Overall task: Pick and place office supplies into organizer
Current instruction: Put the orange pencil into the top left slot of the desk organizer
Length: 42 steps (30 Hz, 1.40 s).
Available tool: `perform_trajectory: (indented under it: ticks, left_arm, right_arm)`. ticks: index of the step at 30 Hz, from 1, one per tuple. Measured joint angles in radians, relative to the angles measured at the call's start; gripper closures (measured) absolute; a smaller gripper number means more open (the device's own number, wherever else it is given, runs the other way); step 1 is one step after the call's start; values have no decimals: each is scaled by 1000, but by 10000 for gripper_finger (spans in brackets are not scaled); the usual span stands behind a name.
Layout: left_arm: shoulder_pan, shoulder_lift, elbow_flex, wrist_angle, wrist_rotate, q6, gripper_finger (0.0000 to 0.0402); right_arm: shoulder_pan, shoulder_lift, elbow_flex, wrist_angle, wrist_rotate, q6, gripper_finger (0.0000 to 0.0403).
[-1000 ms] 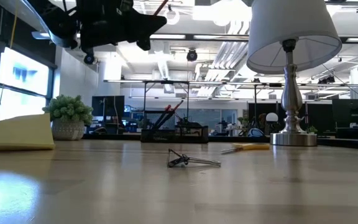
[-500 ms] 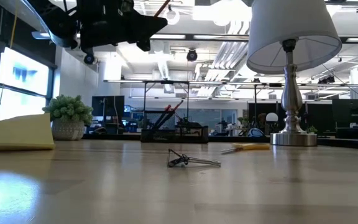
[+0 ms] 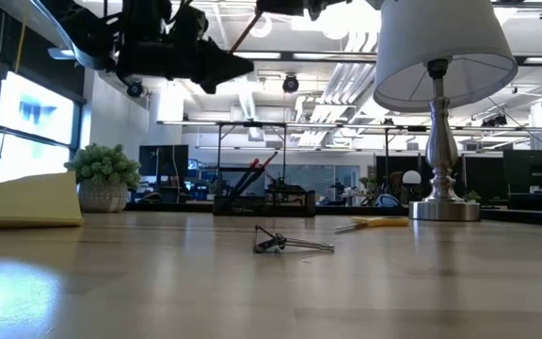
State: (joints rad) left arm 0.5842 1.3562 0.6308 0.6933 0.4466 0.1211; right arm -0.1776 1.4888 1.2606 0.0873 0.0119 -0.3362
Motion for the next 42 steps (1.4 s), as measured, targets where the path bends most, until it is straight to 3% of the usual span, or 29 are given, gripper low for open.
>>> perform_trajectory:
  ticks: [6,10,21,28,36,42]
  left_arm:
    - [-1,-89,0,-198,-289,138,323]
    - [-2,-160,0,-265,-384,145,289]
    - [-2,-324,1,-436,-482,172,226]
    - [-2,-415,1,-520,-511,224,222]
    - [-2,-497,1,-560,-475,223,222]
    - [-2,-497,1,-563,-465,215,222]
  right_arm:
    - [-7,-9,0,-16,43,-11,396]
    - [-29,-15,0,-24,66,-10,398]
    - [-119,46,0,-12,64,43,398]
    - [-192,154,0,112,41,52,398]
    - [-285,268,0,227,56,50,398]
    - [-343,328,0,235,-29,129,397]
